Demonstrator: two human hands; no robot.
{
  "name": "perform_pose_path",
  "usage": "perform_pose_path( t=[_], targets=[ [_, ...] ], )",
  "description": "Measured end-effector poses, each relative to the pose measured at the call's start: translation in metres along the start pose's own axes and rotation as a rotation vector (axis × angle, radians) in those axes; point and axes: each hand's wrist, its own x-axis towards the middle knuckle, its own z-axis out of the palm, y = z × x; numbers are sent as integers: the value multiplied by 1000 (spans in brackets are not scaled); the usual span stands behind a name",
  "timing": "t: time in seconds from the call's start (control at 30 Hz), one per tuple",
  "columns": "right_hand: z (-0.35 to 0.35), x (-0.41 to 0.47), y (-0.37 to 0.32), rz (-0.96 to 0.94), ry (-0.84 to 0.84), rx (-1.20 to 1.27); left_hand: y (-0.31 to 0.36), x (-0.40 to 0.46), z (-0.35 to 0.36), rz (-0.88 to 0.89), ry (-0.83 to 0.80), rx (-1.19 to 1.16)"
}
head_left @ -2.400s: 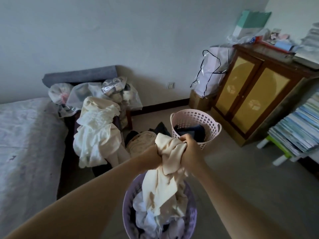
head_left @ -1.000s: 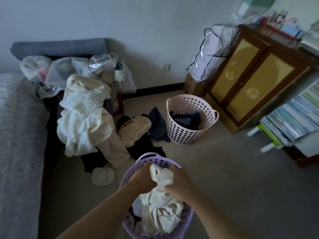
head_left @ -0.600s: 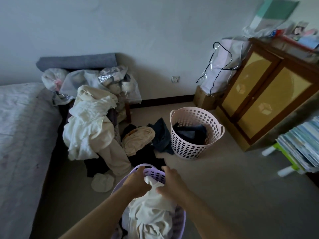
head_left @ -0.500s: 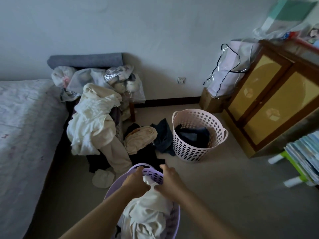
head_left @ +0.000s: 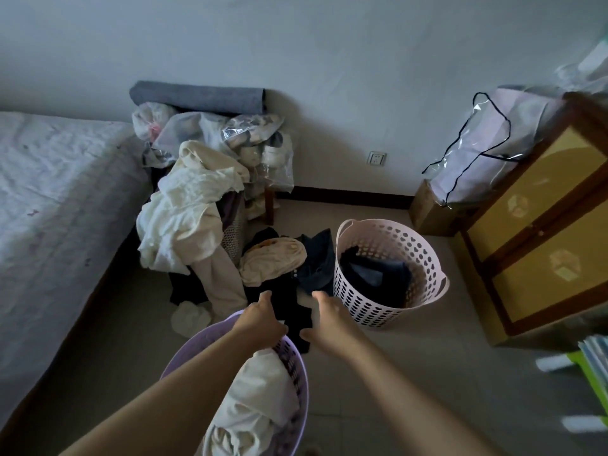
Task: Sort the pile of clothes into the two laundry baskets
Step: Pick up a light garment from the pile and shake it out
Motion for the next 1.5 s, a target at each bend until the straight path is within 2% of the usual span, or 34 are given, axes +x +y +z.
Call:
perform_pose_path(
  t=[0.47, 0.87, 1.1, 1.5],
  targets=[
    [-101, 176, 13, -114, -145, -98, 84, 158, -41, -152, 31, -153],
    [-153, 329, 41, -282, -332, -260, 141, 260, -47, -387, 113, -329],
    [-134, 389, 52, -344, -422, -356, 141, 302, -33, -438, 163, -411],
    [-36, 474, 82, -277, -483, -468, 41, 390, 32, -384, 77, -391]
  ],
)
